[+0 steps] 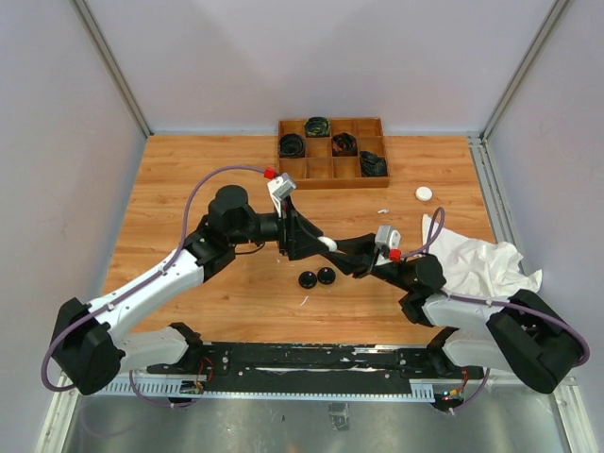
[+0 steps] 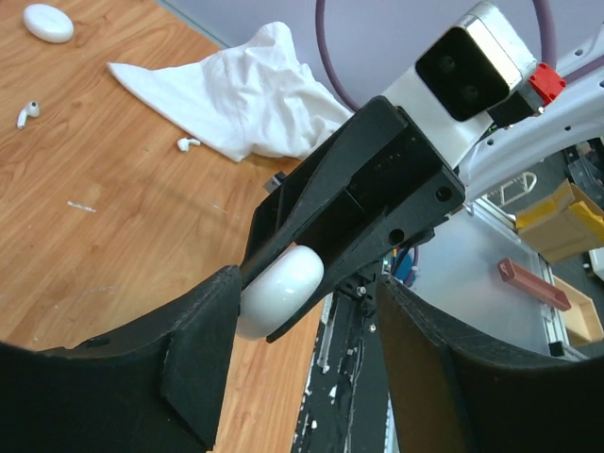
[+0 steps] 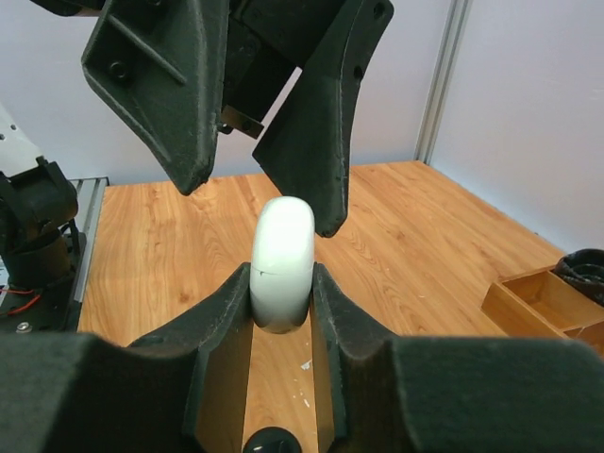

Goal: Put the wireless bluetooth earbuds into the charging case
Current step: Close the charging case, then place the charging case at the center of the board.

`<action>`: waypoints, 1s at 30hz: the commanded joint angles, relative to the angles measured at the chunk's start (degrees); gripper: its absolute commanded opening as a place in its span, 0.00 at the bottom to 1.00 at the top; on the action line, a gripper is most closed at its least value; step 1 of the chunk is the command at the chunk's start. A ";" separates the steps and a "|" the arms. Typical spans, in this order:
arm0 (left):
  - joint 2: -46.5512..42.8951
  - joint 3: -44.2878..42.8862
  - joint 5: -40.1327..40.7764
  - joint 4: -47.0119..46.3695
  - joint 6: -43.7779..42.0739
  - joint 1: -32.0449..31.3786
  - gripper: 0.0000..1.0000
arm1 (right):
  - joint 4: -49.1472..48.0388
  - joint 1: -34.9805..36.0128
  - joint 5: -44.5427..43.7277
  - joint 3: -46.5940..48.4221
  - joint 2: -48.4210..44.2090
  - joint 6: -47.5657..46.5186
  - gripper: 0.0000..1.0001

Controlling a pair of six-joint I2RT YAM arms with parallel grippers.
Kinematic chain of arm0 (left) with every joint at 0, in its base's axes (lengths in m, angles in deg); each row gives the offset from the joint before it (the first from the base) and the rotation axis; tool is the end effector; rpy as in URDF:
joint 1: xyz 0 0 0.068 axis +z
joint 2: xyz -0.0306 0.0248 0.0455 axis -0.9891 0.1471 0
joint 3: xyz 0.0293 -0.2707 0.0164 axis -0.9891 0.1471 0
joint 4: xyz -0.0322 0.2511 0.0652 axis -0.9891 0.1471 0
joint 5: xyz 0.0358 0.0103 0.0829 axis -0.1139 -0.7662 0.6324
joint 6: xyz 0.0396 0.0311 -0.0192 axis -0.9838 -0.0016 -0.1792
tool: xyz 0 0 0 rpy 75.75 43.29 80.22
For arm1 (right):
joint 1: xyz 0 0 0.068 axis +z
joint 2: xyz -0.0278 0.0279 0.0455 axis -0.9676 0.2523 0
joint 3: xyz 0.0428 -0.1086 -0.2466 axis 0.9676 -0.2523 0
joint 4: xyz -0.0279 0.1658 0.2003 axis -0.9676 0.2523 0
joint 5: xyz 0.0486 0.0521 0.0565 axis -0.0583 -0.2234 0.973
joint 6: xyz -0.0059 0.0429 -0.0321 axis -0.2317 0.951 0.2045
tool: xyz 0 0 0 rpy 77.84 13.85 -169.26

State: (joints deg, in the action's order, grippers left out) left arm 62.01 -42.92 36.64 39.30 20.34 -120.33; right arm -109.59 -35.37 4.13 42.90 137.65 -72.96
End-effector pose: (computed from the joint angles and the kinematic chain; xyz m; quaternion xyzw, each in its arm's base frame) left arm 0.1905 -0.1824 0.3223 0.3113 0.6738 -0.5438 0.3918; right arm 0.1429 0.1445 0.2391 -0.3579 0.4137 0.4713 0.6918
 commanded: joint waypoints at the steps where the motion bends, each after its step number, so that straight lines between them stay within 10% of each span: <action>1: -0.32 -0.54 -5.04 -4.51 0.04 0.02 0.62 | -3.15 -1.97 1.34 1.50 0.99 4.21 0.20; 9: -2.72 1.10 2.63 -2.63 -1.44 0.02 0.63 | 5.06 -4.24 0.97 1.26 -0.89 7.93 0.20; 19: -7.07 10.83 32.20 1.20 -0.53 0.02 0.73 | 52.85 -8.10 -9.14 7.56 -11.23 7.39 0.23; 30: -4.59 18.26 48.26 -0.88 0.71 0.11 0.84 | 71.40 -11.54 -11.99 11.76 -4.85 12.44 0.25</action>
State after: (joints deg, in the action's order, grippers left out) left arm 56.89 -26.57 76.15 40.87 20.62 -120.28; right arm -47.12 -46.19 -6.60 51.00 129.56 -62.56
